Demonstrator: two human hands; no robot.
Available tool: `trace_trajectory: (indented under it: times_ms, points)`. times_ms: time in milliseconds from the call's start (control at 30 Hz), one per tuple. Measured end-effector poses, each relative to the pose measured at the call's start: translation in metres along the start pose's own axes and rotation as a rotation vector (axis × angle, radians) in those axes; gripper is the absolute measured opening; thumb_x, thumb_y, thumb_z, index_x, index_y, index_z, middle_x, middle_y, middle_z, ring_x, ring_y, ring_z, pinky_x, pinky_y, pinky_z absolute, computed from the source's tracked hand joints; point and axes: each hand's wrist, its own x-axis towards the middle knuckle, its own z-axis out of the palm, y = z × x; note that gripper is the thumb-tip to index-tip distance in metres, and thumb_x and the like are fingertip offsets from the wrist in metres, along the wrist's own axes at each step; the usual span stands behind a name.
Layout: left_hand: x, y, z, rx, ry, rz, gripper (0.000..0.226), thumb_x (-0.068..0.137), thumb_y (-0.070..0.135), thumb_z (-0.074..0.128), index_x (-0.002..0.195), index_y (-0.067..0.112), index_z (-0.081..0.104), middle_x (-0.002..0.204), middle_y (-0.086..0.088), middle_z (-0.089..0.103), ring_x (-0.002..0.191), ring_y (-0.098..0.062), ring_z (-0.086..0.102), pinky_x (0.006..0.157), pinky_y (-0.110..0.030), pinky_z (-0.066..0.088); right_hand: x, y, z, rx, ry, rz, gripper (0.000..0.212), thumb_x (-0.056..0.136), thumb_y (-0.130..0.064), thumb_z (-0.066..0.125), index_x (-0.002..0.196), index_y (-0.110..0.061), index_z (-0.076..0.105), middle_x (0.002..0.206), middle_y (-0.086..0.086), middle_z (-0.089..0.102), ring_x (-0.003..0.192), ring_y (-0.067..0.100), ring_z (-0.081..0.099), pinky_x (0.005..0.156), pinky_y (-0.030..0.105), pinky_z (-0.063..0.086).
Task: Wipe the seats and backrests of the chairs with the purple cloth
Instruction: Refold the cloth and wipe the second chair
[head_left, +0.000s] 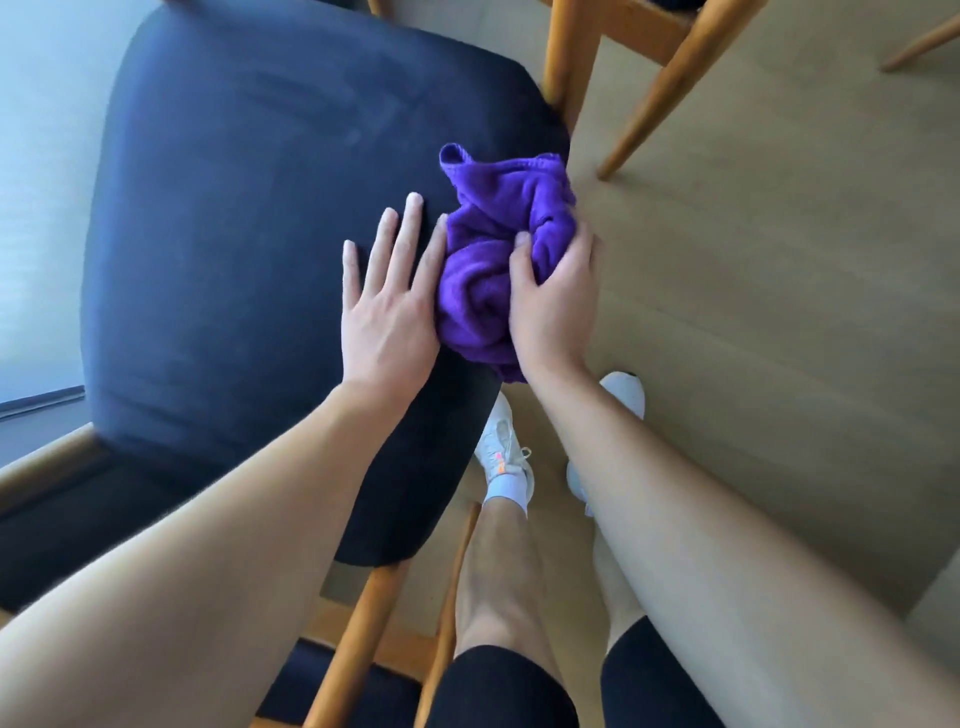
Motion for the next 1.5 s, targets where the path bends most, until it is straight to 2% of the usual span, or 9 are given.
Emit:
trace_trajectory:
  times_ms: [133,300,400,600,800,933,1100,1267,1500]
  points:
    - [0.004,0.003,0.019,-0.055,0.115,0.008,0.056,0.104,0.023,0.042,0.157,0.024,0.023,0.165,-0.004,0.015,0.153,-0.023,0.011,0.123,-0.044,0.007,0.035,-0.011,-0.004,0.027,0.025,-0.034,0.043,0.097,-0.023,0.061,0.134,-0.002,0.051,0.132,0.015,0.057,0.122,0.028,0.055,0.094,0.016,0.035]
    - [0.007,0.001,0.028,-0.048,0.193,0.009,0.047,0.108,0.032,0.033,0.154,0.027,0.031,0.163,-0.001,0.024,0.151,-0.021,0.019,0.122,-0.043,0.013,0.079,-0.031,0.013,0.022,0.108,-0.017,0.053,0.09,-0.033,0.069,0.128,0.0,0.05,0.125,0.011,0.061,0.115,0.025,0.059,0.098,0.033,0.045]
    - [0.007,-0.001,0.029,-0.065,0.147,-0.007,0.051,0.107,0.031,0.033,0.156,0.028,0.023,0.165,0.001,0.016,0.152,-0.02,0.012,0.123,-0.043,0.007,0.043,-0.018,0.013,0.025,0.09,0.043,0.047,0.092,-0.026,0.067,0.128,0.001,0.052,0.126,0.012,0.062,0.117,0.027,0.059,0.096,0.03,0.045]
    - [0.005,-0.003,0.013,-0.164,0.039,0.023,0.061,0.103,0.041,0.036,0.158,0.026,0.016,0.166,0.001,0.006,0.153,-0.02,0.001,0.123,-0.044,0.0,-0.041,0.018,-0.003,0.027,-0.045,0.167,0.033,0.098,-0.017,0.057,0.127,-0.002,0.054,0.121,0.012,0.063,0.112,0.03,0.059,0.097,0.039,0.044]
    - [0.0,-0.004,-0.009,-0.254,-0.013,0.027,0.059,0.101,0.019,0.044,0.157,0.025,0.024,0.166,0.001,0.008,0.153,-0.02,0.004,0.124,-0.04,0.007,0.003,0.002,-0.004,0.022,0.034,0.109,0.04,0.096,-0.017,0.061,0.132,-0.001,0.053,0.128,0.014,0.061,0.119,0.028,0.057,0.098,0.025,0.038]
    - [-0.022,-0.007,-0.011,-0.281,0.022,-0.077,0.059,0.097,0.007,0.045,0.153,0.022,0.034,0.165,-0.001,0.014,0.153,-0.022,0.01,0.122,-0.033,0.017,-0.023,0.005,0.003,0.039,0.048,0.117,0.035,0.096,-0.017,0.061,0.126,0.0,0.055,0.126,0.016,0.061,0.114,0.03,0.059,0.093,0.031,0.041]
    - [-0.044,-0.002,-0.005,-0.281,0.036,-0.147,0.056,0.102,0.004,0.041,0.154,0.024,0.032,0.166,0.003,0.012,0.153,-0.019,0.008,0.121,-0.03,0.016,-0.092,0.029,-0.002,0.079,-0.111,0.144,0.037,0.098,-0.011,0.056,0.133,-0.003,0.049,0.134,0.014,0.053,0.123,0.027,0.053,0.103,0.037,0.041]
    - [-0.065,-0.003,0.002,-0.327,0.067,-0.204,0.05,0.101,0.01,0.049,0.149,0.023,0.044,0.163,0.003,0.022,0.15,-0.018,0.019,0.116,-0.026,0.024,-0.057,0.025,-0.014,0.024,-0.066,0.067,0.036,0.096,-0.013,0.06,0.129,-0.001,0.052,0.126,0.015,0.058,0.114,0.028,0.056,0.09,0.016,0.034]
    - [-0.104,-0.008,0.01,-0.355,0.06,-0.283,0.054,0.096,0.015,0.062,0.147,0.023,0.047,0.163,0.006,0.023,0.148,-0.017,0.025,0.112,-0.029,0.03,-0.019,0.005,-0.001,-0.023,-0.001,0.01,0.039,0.096,-0.021,0.06,0.131,-0.005,0.051,0.13,0.009,0.059,0.118,0.025,0.057,0.083,0.014,0.033]
